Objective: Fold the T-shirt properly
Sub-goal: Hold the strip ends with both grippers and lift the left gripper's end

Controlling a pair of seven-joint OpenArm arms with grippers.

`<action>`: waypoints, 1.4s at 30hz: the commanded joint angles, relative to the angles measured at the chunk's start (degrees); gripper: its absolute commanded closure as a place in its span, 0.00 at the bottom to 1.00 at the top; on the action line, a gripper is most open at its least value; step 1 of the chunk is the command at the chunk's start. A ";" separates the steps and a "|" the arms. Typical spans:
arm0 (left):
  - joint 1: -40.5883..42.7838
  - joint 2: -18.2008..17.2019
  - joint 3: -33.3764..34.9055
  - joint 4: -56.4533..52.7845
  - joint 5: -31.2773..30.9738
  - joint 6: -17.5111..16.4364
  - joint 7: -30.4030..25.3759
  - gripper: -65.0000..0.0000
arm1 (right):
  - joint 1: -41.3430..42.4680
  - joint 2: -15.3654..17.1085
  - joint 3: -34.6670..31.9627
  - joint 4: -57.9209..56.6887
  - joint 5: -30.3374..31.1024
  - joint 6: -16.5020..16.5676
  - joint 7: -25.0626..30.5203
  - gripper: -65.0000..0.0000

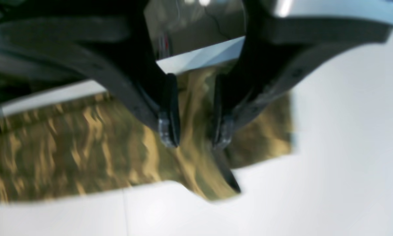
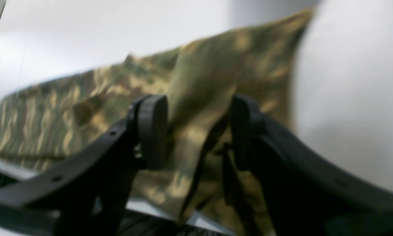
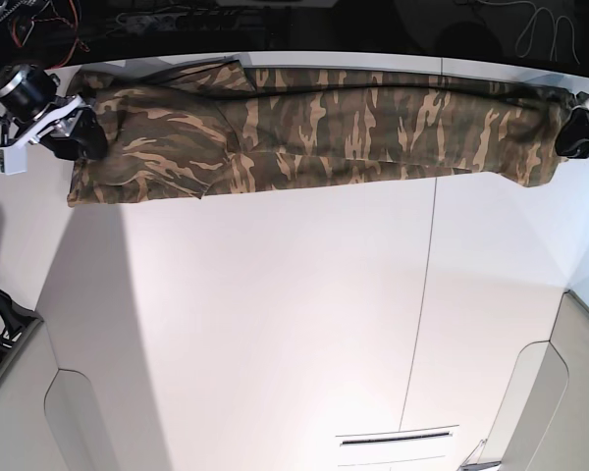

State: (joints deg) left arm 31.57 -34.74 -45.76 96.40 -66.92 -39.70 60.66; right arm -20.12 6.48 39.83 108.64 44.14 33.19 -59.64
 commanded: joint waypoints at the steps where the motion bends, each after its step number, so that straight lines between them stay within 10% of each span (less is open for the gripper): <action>1: 0.02 -0.66 -2.25 0.74 -1.25 -0.30 -0.70 0.69 | 0.66 0.46 1.73 1.38 1.73 0.07 1.11 0.53; 8: 0.04 0.46 -5.68 0.72 -1.20 -0.30 -0.17 0.51 | 3.89 0.39 5.73 3.50 5.33 0.17 1.09 0.55; 13: 0.20 2.27 -5.57 0.46 0.68 -0.30 -0.52 0.48 | 3.89 0.00 2.62 3.34 6.36 0.66 0.42 1.00; 26: 1.92 2.67 6.03 0.17 17.66 -0.30 -15.58 0.39 | 3.89 0.00 -14.29 -3.43 -3.58 0.61 4.98 1.00; 42: 1.73 2.45 9.53 -5.03 31.65 5.18 -24.90 0.39 | 4.37 0.48 -15.17 -16.09 -4.17 0.63 7.30 1.00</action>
State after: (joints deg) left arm 33.30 -30.98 -35.68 90.83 -34.85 -34.85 36.99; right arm -15.92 6.37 24.51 92.03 39.62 33.50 -52.82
